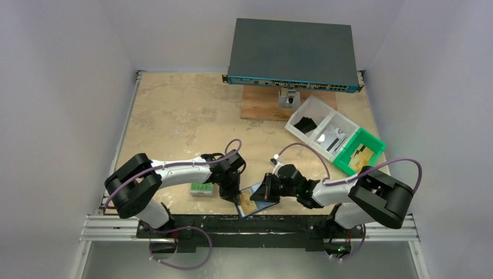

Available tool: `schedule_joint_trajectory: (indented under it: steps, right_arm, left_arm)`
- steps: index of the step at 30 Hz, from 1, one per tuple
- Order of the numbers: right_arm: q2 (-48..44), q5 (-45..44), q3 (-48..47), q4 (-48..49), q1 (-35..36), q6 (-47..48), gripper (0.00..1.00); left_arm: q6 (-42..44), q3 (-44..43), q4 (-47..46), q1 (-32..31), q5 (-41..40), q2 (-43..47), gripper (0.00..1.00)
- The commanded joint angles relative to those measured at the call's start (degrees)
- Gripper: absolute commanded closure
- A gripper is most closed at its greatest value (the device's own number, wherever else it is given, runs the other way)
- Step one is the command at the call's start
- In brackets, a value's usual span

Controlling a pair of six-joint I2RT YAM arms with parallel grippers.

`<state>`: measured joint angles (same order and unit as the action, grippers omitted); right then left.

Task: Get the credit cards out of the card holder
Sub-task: Remove the credit card from the card holder.

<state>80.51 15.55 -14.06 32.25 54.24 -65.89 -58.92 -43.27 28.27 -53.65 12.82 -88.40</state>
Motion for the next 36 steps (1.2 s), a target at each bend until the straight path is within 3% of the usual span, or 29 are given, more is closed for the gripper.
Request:
schedule_joint_trajectory:
  steps: [1, 16, 21, 29, 32, 36]
  right_arm:
    - [-3.2, -2.4, 2.1, -1.1, -0.6, -0.7, 1.00]
    - [-10.8, -8.3, 4.9, -7.0, -1.3, -2.3, 1.00]
    - [-8.7, -4.9, 5.5, -1.8, -1.3, -1.9, 0.88]
    - [-3.6, -1.0, 7.1, 8.2, -1.3, -3.9, 0.86]
    - [-2.9, -0.5, 7.4, 10.2, -1.4, -4.5, 0.87]
    - [-3.4, -1.3, 7.5, 9.0, -1.3, -4.9, 1.00]
  left_arm:
    - [2.2, 3.0, 1.7, 0.5, -7.8, -3.0, 1.00]
    - [2.8, 2.9, 3.5, 1.6, -9.4, -3.8, 1.00]
    - [3.4, 2.1, 3.6, 1.6, -9.2, -4.1, 1.00]
    - [3.9, 1.0, 4.0, 1.6, -9.0, -4.3, 1.00]
    - [4.1, 0.8, 4.1, 1.6, -9.0, -4.5, 1.00]
    - [4.2, 0.9, 4.1, 1.6, -9.0, -4.6, 1.00]
